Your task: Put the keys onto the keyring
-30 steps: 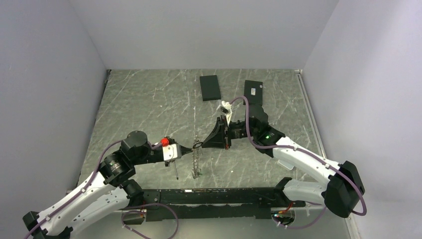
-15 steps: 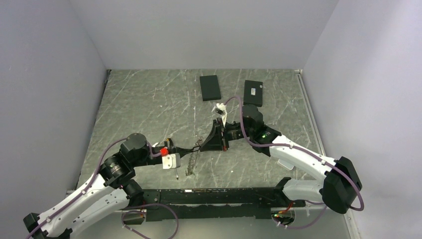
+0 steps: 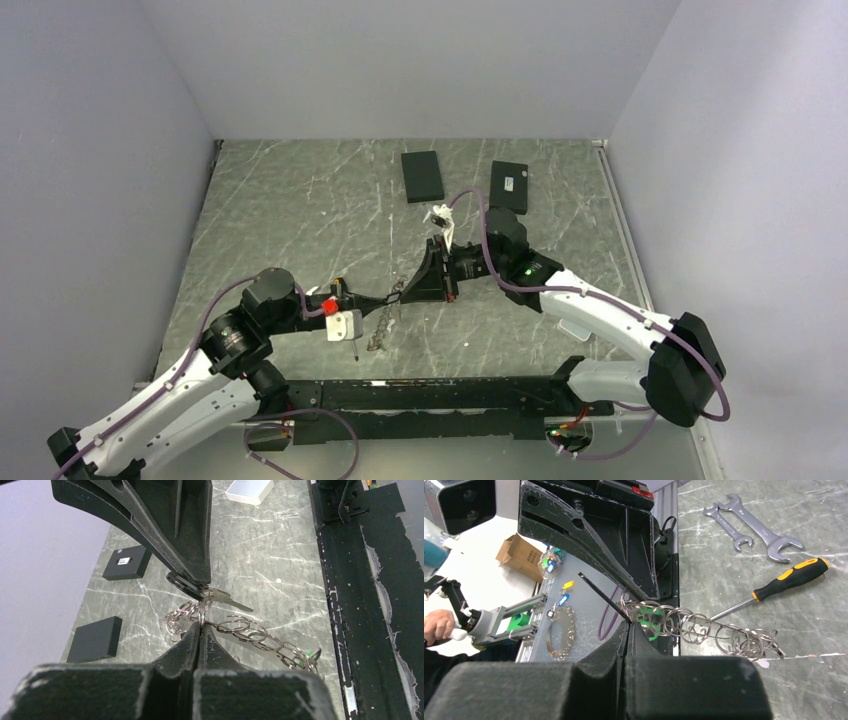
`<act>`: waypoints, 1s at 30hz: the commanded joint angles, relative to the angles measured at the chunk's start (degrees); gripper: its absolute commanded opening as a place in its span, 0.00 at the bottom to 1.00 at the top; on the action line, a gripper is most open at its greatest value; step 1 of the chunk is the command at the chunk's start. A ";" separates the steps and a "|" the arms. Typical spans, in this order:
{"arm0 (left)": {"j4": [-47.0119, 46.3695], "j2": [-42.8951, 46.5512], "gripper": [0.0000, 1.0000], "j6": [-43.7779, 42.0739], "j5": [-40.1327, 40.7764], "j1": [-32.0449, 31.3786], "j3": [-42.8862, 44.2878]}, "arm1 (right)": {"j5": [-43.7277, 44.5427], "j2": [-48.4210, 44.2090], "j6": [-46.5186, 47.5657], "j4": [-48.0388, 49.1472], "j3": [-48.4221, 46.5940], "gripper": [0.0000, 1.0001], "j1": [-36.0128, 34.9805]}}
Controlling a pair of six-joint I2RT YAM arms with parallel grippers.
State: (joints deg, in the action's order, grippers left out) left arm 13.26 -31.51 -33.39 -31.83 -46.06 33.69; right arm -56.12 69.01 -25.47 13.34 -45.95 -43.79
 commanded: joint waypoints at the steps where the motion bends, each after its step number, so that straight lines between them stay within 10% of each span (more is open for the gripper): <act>1: -4.58 1.20 0.00 -0.89 -2.03 0.00 -0.10 | 0.30 0.52 0.21 0.93 -3.00 0.00 -0.48; 30: -3.12 0.87 0.00 -0.21 -0.98 -0.02 0.79 | 2.95 -0.15 2.54 -5.15 -5.55 0.00 -0.80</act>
State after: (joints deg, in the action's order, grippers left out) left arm 13.58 -30.65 -33.39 -32.10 -46.06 33.04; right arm -51.99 69.80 -23.57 7.09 -48.82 -44.14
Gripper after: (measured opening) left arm 0.012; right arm 0.010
